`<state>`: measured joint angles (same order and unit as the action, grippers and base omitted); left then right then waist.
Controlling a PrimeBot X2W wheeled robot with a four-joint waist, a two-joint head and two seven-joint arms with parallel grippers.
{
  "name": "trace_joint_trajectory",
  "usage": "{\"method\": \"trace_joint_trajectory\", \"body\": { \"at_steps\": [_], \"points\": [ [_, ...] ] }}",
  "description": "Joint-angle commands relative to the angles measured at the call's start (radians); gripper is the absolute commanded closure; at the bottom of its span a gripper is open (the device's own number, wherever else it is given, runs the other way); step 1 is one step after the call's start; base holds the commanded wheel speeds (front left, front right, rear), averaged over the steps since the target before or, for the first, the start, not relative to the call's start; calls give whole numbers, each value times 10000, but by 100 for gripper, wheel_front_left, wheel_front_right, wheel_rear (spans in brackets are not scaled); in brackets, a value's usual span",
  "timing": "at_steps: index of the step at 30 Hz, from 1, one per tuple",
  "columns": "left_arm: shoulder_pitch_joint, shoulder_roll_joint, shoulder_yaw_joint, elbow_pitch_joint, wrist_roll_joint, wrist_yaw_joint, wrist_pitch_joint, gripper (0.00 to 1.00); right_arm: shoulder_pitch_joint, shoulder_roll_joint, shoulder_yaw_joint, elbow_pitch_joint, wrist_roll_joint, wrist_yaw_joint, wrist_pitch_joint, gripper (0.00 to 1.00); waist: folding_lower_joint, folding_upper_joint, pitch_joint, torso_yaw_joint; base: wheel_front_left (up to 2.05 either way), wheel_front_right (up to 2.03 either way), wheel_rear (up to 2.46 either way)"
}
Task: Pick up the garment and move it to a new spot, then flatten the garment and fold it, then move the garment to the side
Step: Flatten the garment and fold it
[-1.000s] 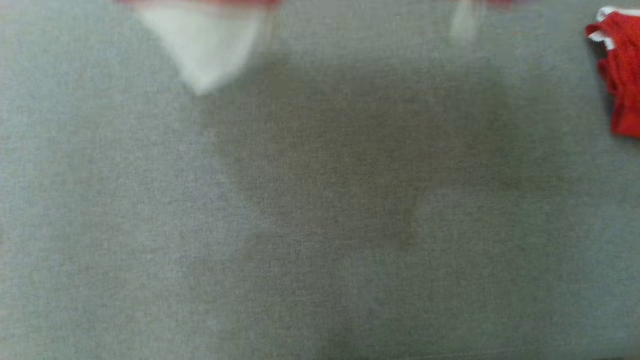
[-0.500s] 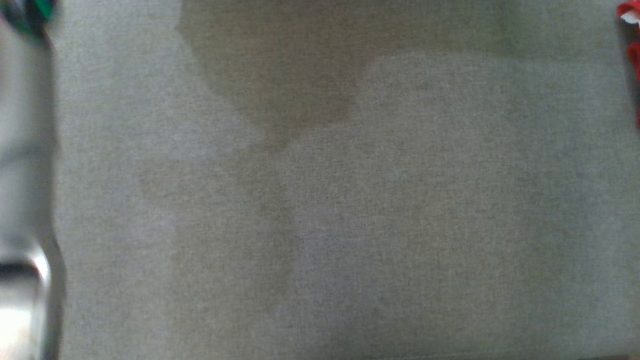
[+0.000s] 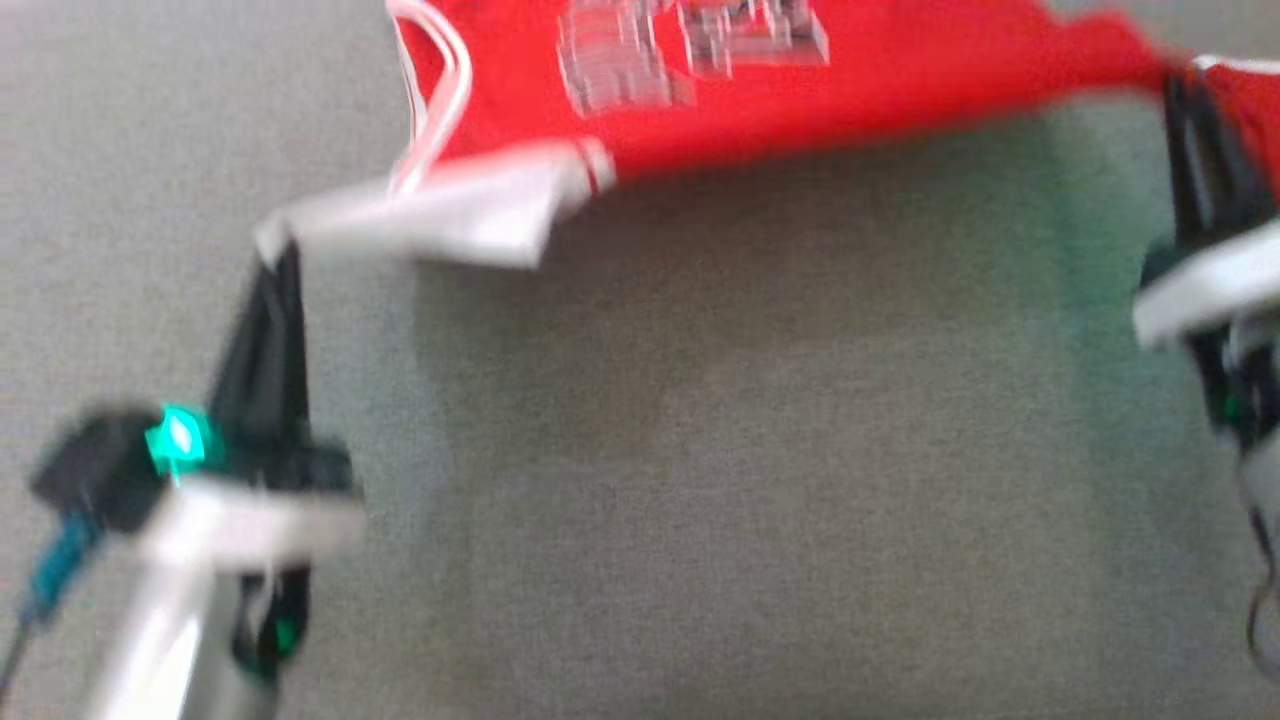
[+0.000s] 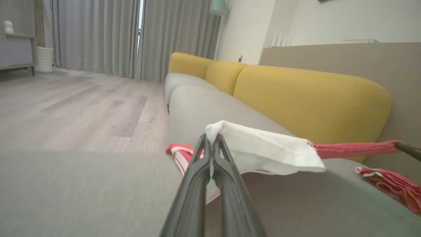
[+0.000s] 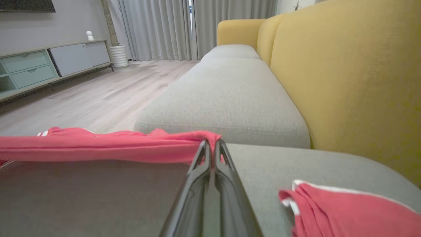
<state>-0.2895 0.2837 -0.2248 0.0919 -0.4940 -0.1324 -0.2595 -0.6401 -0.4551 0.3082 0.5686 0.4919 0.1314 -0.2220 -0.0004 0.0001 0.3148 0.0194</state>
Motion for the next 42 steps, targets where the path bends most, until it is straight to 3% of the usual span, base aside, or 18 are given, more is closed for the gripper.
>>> {"method": "trace_joint_trajectory", "body": {
  "at_steps": [1,12,20,26,32,42],
  "points": [
    [82,408,385,-523,-3,31,-22,100,471,-311,-154,-477,106,-7,47,100,4,-1,-270,-40,0,0,0],
    [3816,253,-117,-1731,-16,715,372,100,5008,-75,-2194,-3992,-148,-7,1327,100,4,-1,-1013,-56,0,0,0],
    [3834,-215,-383,-1924,-459,865,783,100,6731,1052,-3111,-5794,-831,-7,2412,100,4,-1,-981,0,0,0,0],
    [2536,-644,-503,-1133,-627,712,695,100,6055,1749,-2989,-5513,-1414,-7,2762,100,4,-1,-723,-97,0,0,0],
    [839,-746,-439,-381,-518,565,539,100,4940,2241,-3577,-4697,-1938,-7,2686,100,4,-1,-290,9,0,0,0],
    [-1625,-742,-673,1361,-434,239,421,100,3196,2513,-3760,-3276,-2270,-7,2275,100,4,-1,380,-27,0,0,0]
  ]
}}
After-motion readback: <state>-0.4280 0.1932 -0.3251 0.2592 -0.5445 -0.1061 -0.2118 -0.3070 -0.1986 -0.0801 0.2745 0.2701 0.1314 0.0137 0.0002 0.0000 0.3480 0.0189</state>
